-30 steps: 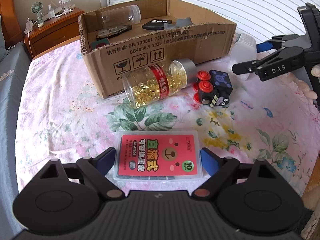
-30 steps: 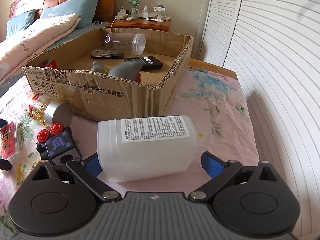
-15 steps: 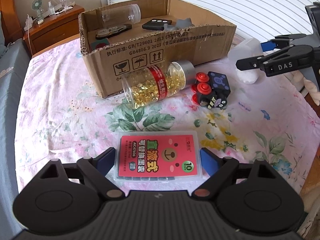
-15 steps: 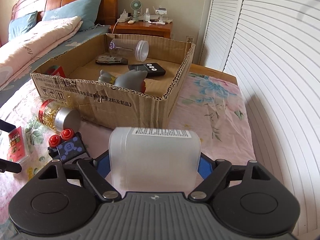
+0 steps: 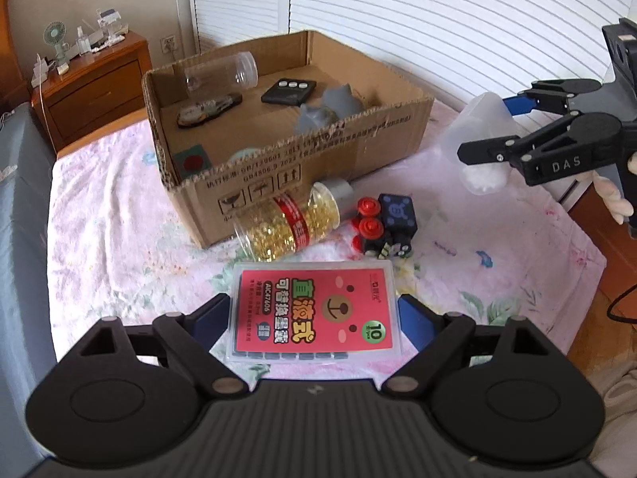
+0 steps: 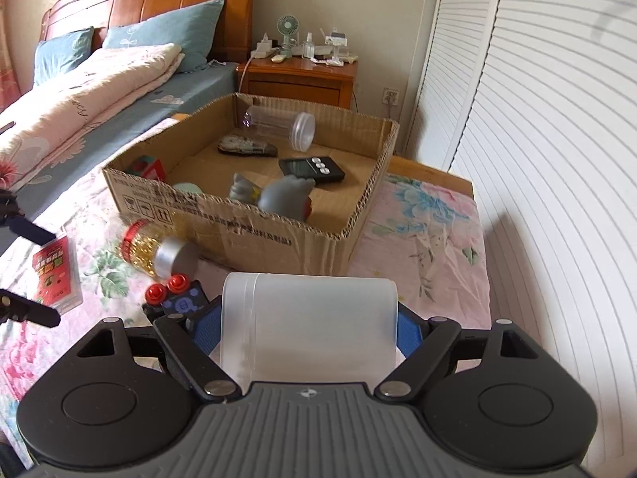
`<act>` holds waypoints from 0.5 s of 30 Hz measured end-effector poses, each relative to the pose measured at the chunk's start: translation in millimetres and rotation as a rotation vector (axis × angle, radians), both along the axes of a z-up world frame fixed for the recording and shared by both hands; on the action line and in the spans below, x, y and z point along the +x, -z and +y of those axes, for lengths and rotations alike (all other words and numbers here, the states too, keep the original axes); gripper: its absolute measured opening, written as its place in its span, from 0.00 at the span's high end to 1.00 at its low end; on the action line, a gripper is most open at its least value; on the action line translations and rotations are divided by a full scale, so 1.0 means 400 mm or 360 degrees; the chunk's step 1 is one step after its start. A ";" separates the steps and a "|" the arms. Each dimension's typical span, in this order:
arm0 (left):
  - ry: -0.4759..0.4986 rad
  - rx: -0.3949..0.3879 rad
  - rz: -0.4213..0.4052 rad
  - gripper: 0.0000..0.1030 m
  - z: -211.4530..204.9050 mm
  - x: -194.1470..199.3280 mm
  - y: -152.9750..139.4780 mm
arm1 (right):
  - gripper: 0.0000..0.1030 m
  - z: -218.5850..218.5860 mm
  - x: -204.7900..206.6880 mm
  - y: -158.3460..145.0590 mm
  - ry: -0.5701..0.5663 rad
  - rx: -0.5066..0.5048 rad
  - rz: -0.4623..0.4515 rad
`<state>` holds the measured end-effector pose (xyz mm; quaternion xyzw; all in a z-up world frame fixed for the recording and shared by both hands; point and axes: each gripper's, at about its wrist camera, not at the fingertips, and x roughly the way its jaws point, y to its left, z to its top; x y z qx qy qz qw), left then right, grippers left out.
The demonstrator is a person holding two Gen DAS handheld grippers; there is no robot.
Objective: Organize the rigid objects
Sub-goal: 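Carry the red card pack into the box and open the left tool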
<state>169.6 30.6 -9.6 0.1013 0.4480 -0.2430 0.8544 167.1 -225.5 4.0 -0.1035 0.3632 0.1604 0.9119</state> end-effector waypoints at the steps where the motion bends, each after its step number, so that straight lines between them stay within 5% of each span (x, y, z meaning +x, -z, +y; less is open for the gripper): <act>1: 0.0010 0.0002 -0.0025 0.14 -0.002 0.007 -0.016 | 0.16 0.003 -0.002 -0.009 -0.0012 -0.0001 -0.0013; 8: 0.0031 0.0015 -0.0216 0.14 -0.035 0.119 -0.109 | 0.16 0.018 0.013 -0.046 -0.0033 0.0020 -0.0078; 15: -0.0027 0.0031 -0.0246 0.14 -0.064 0.260 -0.104 | 0.16 0.031 0.035 -0.066 -0.0043 0.0030 -0.0113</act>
